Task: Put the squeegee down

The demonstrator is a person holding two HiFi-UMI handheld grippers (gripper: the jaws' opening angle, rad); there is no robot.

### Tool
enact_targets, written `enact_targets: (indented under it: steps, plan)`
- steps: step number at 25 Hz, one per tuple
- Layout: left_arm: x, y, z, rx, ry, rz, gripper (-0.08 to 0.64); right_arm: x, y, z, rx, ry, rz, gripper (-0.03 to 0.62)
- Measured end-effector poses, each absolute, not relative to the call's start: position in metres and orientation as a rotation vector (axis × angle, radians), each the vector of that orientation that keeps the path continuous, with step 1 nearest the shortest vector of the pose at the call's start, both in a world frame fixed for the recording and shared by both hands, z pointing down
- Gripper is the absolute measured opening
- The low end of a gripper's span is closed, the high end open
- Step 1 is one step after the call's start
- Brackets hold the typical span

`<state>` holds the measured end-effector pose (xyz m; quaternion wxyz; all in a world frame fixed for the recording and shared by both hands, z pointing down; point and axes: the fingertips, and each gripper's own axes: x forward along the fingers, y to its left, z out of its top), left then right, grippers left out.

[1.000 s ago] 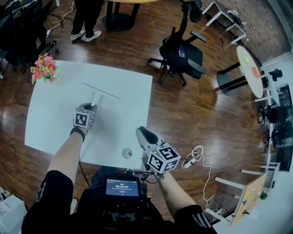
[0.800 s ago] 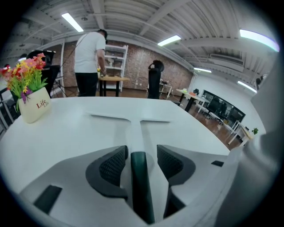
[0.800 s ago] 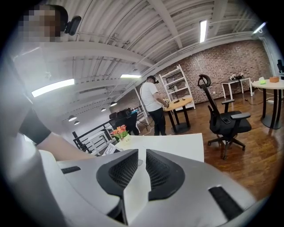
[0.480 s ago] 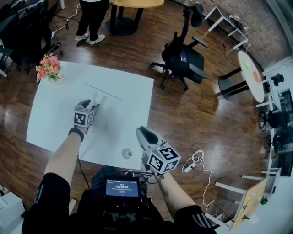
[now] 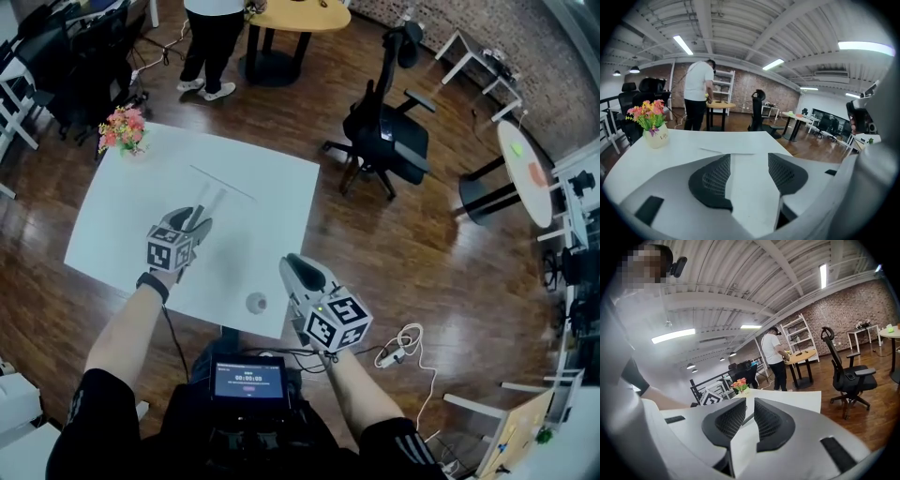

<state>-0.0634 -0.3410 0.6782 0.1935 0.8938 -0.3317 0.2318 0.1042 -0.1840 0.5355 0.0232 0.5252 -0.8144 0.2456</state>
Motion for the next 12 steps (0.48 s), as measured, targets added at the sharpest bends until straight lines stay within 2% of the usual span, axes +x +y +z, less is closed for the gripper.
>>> enact_targets:
  steps: [12]
  plan:
    - [-0.084,-0.182,0.573,2.614,-1.074,0.496,0.256,0.125,-0.087,0.497,1.493,-2.652,0.67,0.075]
